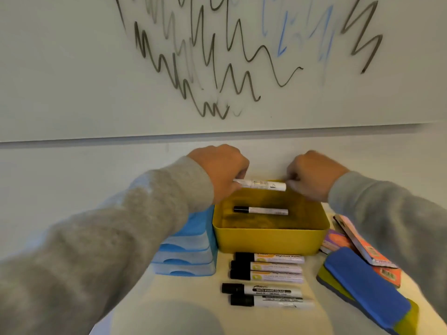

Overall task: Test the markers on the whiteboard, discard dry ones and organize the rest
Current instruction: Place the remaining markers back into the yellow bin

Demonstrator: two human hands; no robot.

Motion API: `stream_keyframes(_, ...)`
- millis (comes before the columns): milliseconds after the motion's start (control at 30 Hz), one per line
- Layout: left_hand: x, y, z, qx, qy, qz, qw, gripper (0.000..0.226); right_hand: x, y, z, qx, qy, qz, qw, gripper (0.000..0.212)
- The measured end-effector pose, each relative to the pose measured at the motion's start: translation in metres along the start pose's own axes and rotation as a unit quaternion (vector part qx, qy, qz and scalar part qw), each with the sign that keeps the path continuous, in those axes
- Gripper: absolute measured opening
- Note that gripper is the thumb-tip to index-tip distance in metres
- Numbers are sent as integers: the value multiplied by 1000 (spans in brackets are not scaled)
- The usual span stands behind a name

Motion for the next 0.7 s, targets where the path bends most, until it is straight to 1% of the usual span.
stream_keyframes(67,-17,-17,12,22,-5,17,1000,10,-24,20,-13,-49,-24,33,998,24)
stream_keyframes(133,-33,-40,26,70,-1,46,997,14,-36,33,-27,-89,-32,40,995,24)
stream_keyframes(233,-47,-74,43,146,4,69,987,24,-31,38,-45,-127,-10,49,991,20)
stream_keyframes(300,-52,-88,52,170,5,74,983,27,-24,38,-55,-150,8,74,986,19)
stream_keyframes(400,-57,-99,59,176,0,105,979,23,-10,38,-68,-181,55,100,977,16)
stream_keyframes(500,-54,-102,64,160,-4,136,978,22,2,39,-73,-193,91,112,971,16)
stream_keyframes(633,-47,-108,65,161,1,154,975,25,15,32,-71,-163,128,105,973,18)
stream_keyframes(700,-43,-101,65,150,8,134,979,28,26,28,-72,-144,154,112,971,16)
Point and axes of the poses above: each hand's wrist, its own z-axis towards the middle knuckle, its own y-axis out of the back of the hand, x = y × z, the point moved 10 cm from there along z, towards the middle knuckle, and after that the axes turned 4 degrees about y, right-handed, at the moved point
